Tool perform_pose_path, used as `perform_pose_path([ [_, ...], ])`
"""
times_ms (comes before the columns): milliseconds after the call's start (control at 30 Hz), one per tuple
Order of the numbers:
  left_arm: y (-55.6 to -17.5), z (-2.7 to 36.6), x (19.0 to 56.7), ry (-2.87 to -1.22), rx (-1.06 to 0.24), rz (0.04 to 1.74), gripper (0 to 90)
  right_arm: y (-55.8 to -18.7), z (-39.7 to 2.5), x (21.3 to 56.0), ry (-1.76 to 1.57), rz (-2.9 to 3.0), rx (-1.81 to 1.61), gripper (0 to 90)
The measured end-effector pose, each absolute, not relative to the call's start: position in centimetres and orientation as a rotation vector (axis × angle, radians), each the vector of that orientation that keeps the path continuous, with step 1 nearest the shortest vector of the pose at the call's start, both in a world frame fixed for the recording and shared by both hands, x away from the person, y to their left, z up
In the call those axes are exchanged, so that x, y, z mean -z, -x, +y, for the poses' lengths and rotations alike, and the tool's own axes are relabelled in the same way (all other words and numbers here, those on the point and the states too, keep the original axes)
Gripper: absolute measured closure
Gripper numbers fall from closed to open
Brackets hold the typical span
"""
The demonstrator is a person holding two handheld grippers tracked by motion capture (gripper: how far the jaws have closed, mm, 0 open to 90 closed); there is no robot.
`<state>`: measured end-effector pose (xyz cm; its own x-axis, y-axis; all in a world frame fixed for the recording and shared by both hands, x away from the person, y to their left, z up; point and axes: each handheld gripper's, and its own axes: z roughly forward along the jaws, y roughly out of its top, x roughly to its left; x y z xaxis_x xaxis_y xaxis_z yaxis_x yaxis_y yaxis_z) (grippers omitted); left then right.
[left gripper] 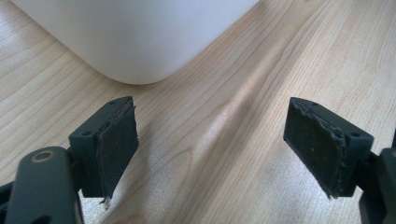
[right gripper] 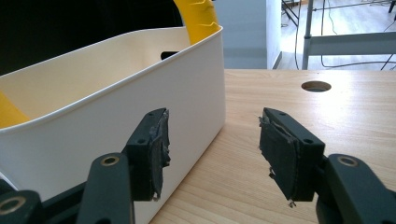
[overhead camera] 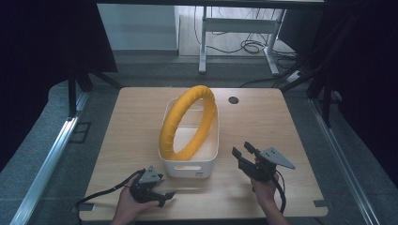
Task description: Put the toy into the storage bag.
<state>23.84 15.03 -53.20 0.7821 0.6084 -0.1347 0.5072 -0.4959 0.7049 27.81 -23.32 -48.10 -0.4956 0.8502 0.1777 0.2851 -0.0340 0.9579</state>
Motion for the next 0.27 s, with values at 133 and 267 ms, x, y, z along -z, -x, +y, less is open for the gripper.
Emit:
perform_pose_path([
  [133,-23.83,15.01,53.23,-2.199,-0.166,0.824,17.9,-27.79,-23.34,48.08,-1.192,1.770,-1.558,42.6],
  [267,-23.85,14.99,53.25,-2.199,-0.165,0.824,17.9,-27.87,-23.31,48.20,-1.189,1.779,-1.553,42.4],
])
